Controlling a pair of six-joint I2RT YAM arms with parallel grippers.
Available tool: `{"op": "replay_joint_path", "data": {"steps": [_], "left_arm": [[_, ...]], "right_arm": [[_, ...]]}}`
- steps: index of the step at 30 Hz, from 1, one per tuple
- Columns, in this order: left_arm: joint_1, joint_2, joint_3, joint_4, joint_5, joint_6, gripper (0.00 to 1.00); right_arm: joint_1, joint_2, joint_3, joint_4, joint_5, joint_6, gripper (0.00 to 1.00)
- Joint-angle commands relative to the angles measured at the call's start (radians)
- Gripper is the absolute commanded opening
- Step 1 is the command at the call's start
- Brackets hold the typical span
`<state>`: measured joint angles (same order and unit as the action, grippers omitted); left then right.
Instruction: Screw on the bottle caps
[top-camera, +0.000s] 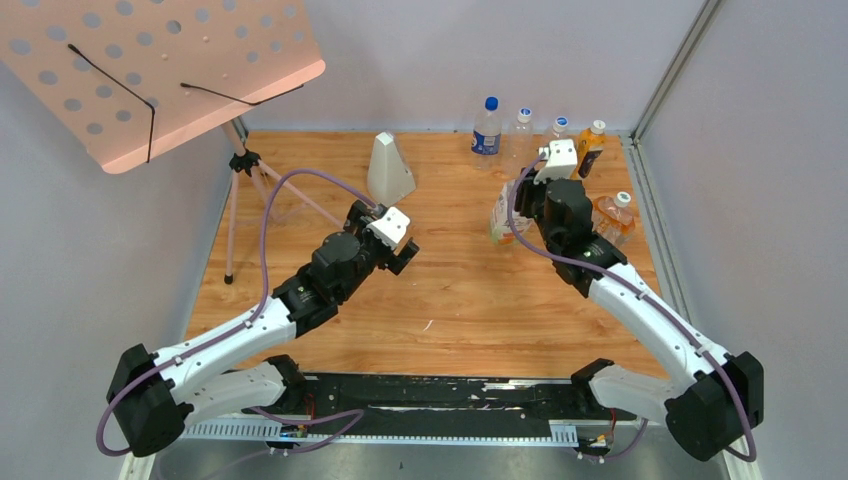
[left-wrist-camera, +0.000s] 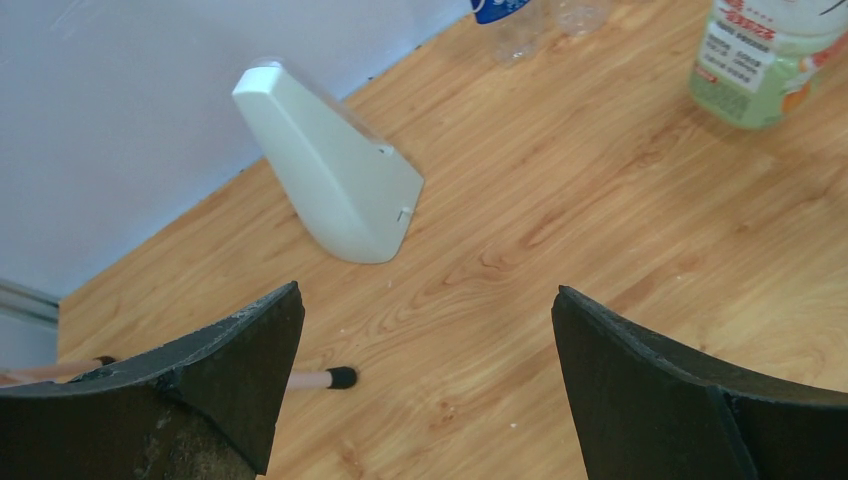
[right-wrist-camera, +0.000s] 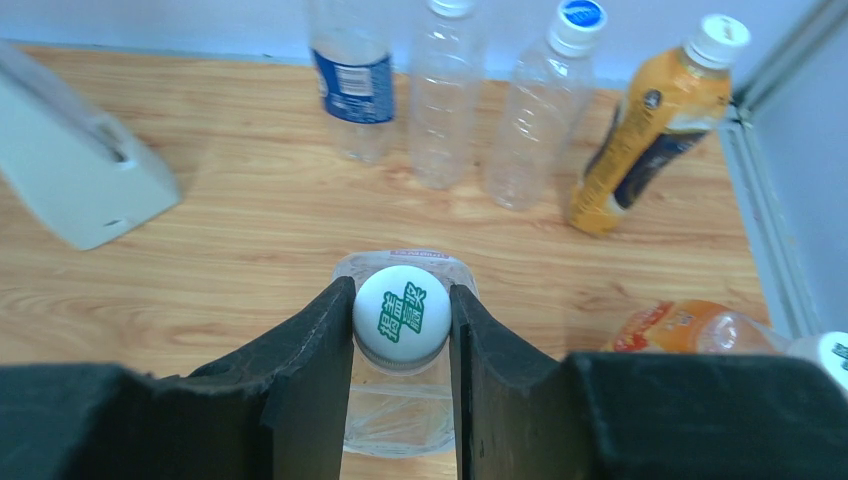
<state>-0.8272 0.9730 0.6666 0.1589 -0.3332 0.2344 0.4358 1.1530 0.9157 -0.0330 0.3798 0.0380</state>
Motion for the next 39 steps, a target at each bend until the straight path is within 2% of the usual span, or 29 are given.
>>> {"op": "replay_joint_path", "data": {"steps": [1, 11, 21, 28, 30, 31, 35, 39], "left_arm": [[0.022, -0.032, 0.044, 0.033, -0.059, 0.009, 1.0], [0.052, -0.058, 0.042, 0.034, -0.069, 0.014, 1.0], [0.053, -0.062, 0.041, 0.033, -0.057, 0.021, 1.0], [0.053, -0.07, 0.038, 0.033, -0.057, 0.034, 1.0], [0.053, -0.074, 0.037, 0.036, -0.063, 0.037, 1.0], [0.053, -0.077, 0.037, 0.039, -0.065, 0.039, 1.0], [0.053, -0.094, 0.026, 0.059, -0.091, 0.048, 1.0], [0.053, -0.132, 0.01, 0.09, -0.122, 0.062, 1.0]], "right_arm": [[-0.079, 0.053, 0.027, 0.081, 0.012, -0.031, 0.01], [-0.164, 0.124, 0.021, 0.07, -0.025, -0.022, 0.12], [-0.173, 0.112, 0.045, 0.015, -0.061, 0.011, 0.63], [-0.173, 0.069, 0.103, -0.063, -0.072, 0.043, 0.84], [-0.172, 0.04, 0.119, -0.091, -0.076, 0.057, 0.97], [-0.173, 0.014, 0.124, -0.104, -0.067, 0.075, 1.0], [-0.173, -0.068, 0.136, -0.151, 0.097, 0.257, 1.0], [-0.171, -0.219, 0.103, -0.178, 0.071, 0.254, 1.0]]}}
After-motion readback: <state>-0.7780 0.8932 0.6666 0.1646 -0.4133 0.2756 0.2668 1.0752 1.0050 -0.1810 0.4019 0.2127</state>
